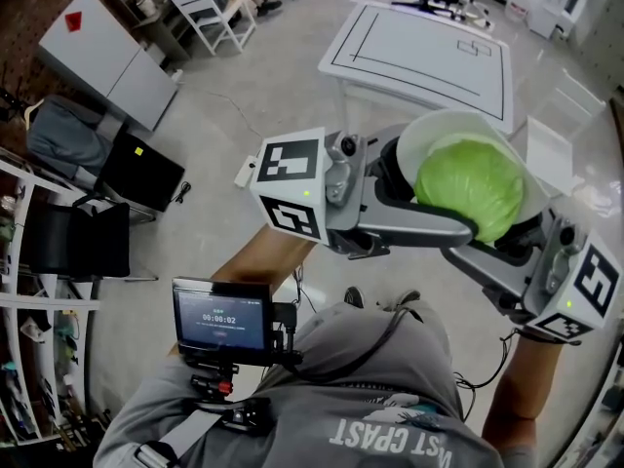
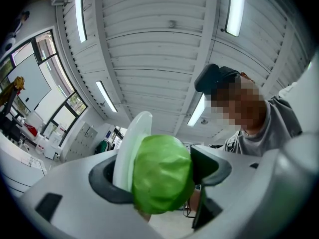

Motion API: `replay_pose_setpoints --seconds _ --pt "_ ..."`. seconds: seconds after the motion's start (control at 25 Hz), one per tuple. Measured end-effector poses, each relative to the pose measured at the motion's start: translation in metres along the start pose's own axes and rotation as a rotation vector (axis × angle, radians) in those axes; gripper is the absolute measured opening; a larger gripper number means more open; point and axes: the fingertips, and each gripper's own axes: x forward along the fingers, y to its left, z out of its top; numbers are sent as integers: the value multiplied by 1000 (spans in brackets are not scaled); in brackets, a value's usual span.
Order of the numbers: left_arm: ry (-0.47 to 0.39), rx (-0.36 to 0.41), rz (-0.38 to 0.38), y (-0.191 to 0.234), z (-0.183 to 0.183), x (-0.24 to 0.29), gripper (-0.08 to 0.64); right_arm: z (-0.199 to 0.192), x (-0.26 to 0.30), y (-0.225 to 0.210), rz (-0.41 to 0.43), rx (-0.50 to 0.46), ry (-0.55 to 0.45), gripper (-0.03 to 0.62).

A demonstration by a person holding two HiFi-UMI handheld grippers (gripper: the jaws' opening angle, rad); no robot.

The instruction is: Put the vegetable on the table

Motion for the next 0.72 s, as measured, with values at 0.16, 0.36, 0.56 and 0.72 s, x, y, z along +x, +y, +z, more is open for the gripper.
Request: replay_pose_setpoints --seconds 0.16,0.36,0.56,0.72 --pt "0 -2 6 13 2 -3 359 0 4 -12 5 6 0 322" --pt "-8 -16 30 38 -1 0 359 -2 2 -37 22 23 13 322" --pt "-26 -15 45 66 4 11 359 6 -5 -65 37 24 28 322" --pt "-39 -21 58 94 0 25 359 9 -17 -95 56 14 38 322"
